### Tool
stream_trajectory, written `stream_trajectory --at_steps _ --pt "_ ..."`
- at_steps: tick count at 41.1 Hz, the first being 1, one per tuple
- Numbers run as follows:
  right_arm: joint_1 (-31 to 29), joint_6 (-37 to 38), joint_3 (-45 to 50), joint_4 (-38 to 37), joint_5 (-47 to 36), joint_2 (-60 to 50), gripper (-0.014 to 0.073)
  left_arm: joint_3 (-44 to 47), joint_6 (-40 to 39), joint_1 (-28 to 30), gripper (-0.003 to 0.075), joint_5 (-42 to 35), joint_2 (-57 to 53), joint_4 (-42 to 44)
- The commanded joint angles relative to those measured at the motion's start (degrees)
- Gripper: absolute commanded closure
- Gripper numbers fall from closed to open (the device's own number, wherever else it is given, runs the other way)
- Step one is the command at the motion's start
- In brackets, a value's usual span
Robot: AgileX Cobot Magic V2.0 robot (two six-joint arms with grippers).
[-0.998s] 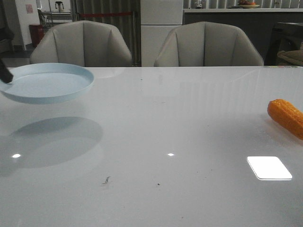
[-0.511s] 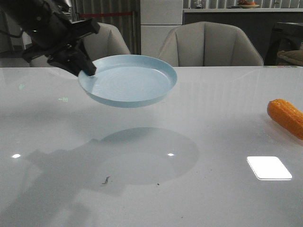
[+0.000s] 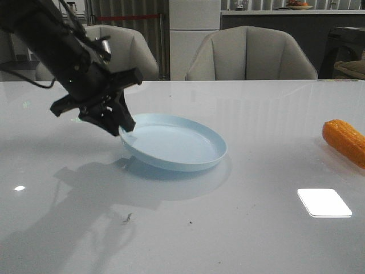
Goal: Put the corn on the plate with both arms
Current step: 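Slide the light blue plate with the left gripper toward the table center, then open the left gripper and lift it away from the plate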
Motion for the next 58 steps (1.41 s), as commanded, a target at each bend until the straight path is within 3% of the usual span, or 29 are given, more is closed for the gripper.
stream_trajectory --at_steps 1,7,16,19,26,36,51,58 --pt "0.0 -0.4 -2.1 -0.1 -4.1 -0.7 0.0063 -1.9 -0.5 -0.4 0.0547 1.6 -1.4 -2.2" --pt "0.0 -0.4 -2.1 -0.1 -4.1 -0.7 0.0063 -1.9 0.6 -0.4 0.0513 1.7 -0.7 -2.2" --pt "0.0 -0.4 -2.1 -0.1 -4.1 -0.7 0.0063 -3.1 1.2 -0.4 0.0227 0.9 -0.7 -1.1" --pt "0.0 -0.4 -2.1 -0.1 -4.1 -0.7 0.0063 -4.0 1.2 -0.4 0.0188 1.2 -0.7 -1.1" --pt "0.0 -0.4 -2.1 -0.1 -4.1 -0.7 0.0063 -8.8 1.2 0.5 0.0194 2.8 -0.7 0.9" --pt "0.0 -0.4 -2.1 -0.1 -2.8 -0.7 0.0063 -22.4 2.7 6.8 0.0193 15.6 -1.6 5.7" --pt "-2.9 0.6 -2.7 0.0 -0.7 0.0 0.0068 -21.8 2.7 13.5 0.0193 1.8 -17.8 21.1" --pt "-9.0 1.5 -10.1 -0.5 11.0 6.5 0.0095 -14.0 2.7 17.1 0.0193 -5.6 -26.8 22.9"
